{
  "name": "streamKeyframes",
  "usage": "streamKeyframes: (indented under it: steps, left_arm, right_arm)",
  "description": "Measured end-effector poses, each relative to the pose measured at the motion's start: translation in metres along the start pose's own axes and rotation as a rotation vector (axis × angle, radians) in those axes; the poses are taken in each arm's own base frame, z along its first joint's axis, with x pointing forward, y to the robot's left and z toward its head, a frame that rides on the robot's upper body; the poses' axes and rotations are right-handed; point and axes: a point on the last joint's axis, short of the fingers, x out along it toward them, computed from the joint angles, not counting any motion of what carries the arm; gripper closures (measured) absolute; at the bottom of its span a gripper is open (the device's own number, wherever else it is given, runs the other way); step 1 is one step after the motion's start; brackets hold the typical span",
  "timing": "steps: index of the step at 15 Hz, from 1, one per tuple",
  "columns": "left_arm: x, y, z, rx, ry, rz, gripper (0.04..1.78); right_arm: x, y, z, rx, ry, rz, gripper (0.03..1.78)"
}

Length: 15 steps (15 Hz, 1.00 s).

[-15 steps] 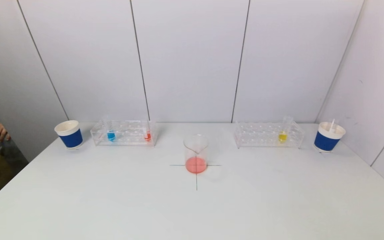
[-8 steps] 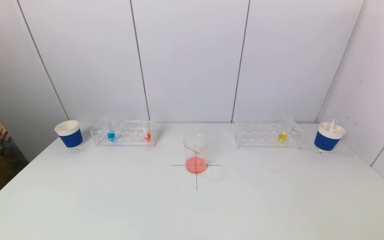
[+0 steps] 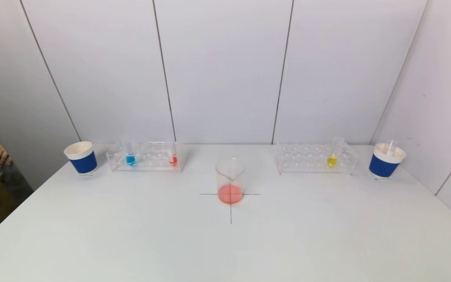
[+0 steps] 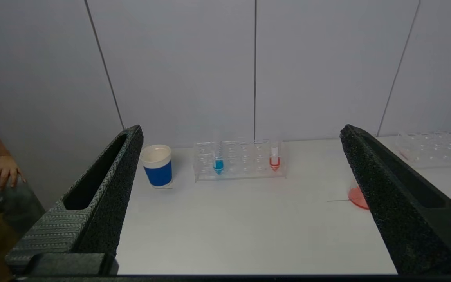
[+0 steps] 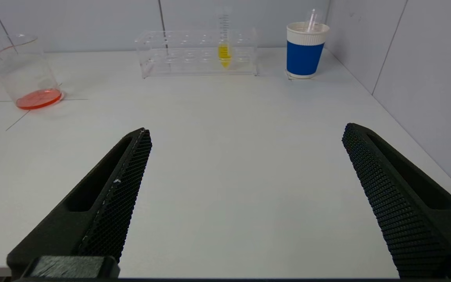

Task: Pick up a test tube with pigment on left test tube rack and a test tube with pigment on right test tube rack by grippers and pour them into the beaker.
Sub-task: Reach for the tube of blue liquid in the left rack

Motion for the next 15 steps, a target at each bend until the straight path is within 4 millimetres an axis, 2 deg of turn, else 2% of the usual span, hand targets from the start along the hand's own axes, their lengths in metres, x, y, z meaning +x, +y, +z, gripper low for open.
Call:
streamKeyframes:
  steps: [3,6,11,15]
  left_arm:
    - [0.037,0.001,0.006,0.0,0.01,0.001,0.06]
    - [0.07,0.002,0.004,0.009,0.052,0.007,0.06]
    - [0.1,0.004,-0.008,0.065,0.147,0.021,0.06]
    - [0.122,0.004,-0.013,0.054,0.145,0.019,0.06]
  right_arm:
    - [0.0,0.0,0.0,0.0,0.0,0.0,0.04]
    - [0.0,0.0,0.0,0.0,0.0,0.0,0.04]
    - [0.0,0.0,0.0,0.0,0.0,0.0,0.04]
    - [0.0,0.0,0.0,0.0,0.0,0.0,0.04]
